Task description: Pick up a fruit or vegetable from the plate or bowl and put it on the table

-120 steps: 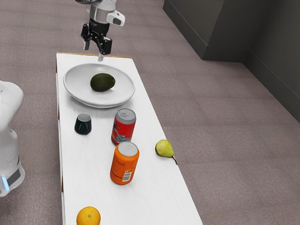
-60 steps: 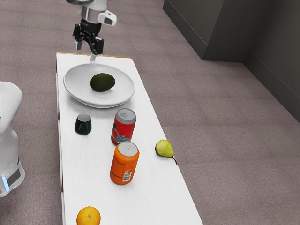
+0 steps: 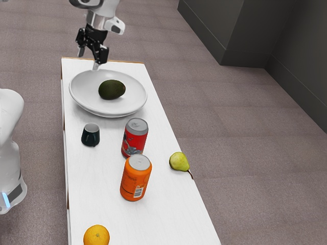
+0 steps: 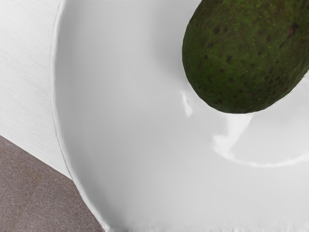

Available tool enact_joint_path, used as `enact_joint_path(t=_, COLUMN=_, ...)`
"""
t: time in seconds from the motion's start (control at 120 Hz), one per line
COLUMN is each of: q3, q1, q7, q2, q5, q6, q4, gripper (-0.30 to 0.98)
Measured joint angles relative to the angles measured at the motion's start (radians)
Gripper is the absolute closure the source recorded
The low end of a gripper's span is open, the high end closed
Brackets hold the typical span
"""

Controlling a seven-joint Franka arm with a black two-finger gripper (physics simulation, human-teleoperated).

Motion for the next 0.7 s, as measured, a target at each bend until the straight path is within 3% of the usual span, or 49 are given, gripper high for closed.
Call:
enact_joint_path(t=0.225, q3=-0.028, q1=-0.065, q7=-0.033, q2=-0.001, q5=-0.056, q6=-0.025, q4=-0.02, gripper=0.0)
enact_joint_path(t=0.7, q3=-0.021, q1=-0.063, q7=-0.07, q2=-0.001, q5=-0.069, q6=-0.036, q4=-0.047, gripper=0.0)
